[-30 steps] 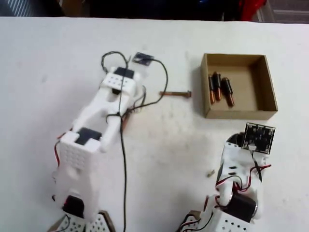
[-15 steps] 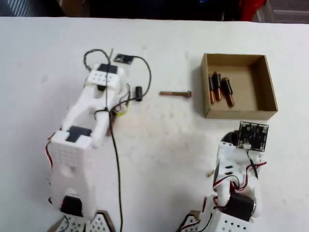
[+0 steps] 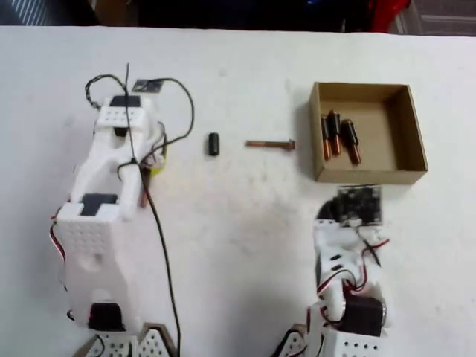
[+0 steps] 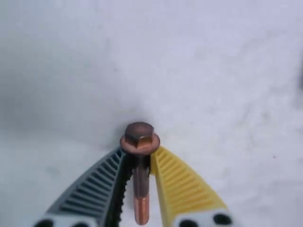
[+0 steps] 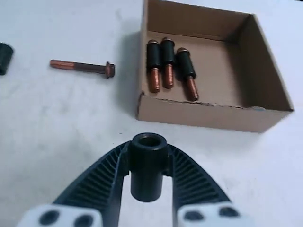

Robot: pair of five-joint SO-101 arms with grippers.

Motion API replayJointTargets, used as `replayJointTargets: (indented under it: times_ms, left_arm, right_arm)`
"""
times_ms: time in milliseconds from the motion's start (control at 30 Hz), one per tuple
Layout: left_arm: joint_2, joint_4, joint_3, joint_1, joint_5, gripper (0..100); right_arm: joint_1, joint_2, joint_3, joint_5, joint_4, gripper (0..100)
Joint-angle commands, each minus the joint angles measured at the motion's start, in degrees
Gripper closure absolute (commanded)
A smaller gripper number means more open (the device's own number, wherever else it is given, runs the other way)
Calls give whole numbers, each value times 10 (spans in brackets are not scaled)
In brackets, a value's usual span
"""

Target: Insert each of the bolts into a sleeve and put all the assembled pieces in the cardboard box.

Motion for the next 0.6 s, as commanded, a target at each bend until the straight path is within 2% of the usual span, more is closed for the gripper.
replayJointTargets:
  times_ms: [0,133,200,567]
  left_arm:
    - [-8,0,-19,-12,-89,978]
    - [-7,0,-18,-7,-239,978]
    - [-7,0,-18,-8,-254,978]
    - [-7,-11,-18,-7,-103,978]
  right_arm:
    - [-87,-6,-4,18,2,981]
    - [-176,-6,-4,49,2,981]
    - [-211,-6,-4,79,2,981]
    - [-314,-6,-4,91,-11,981]
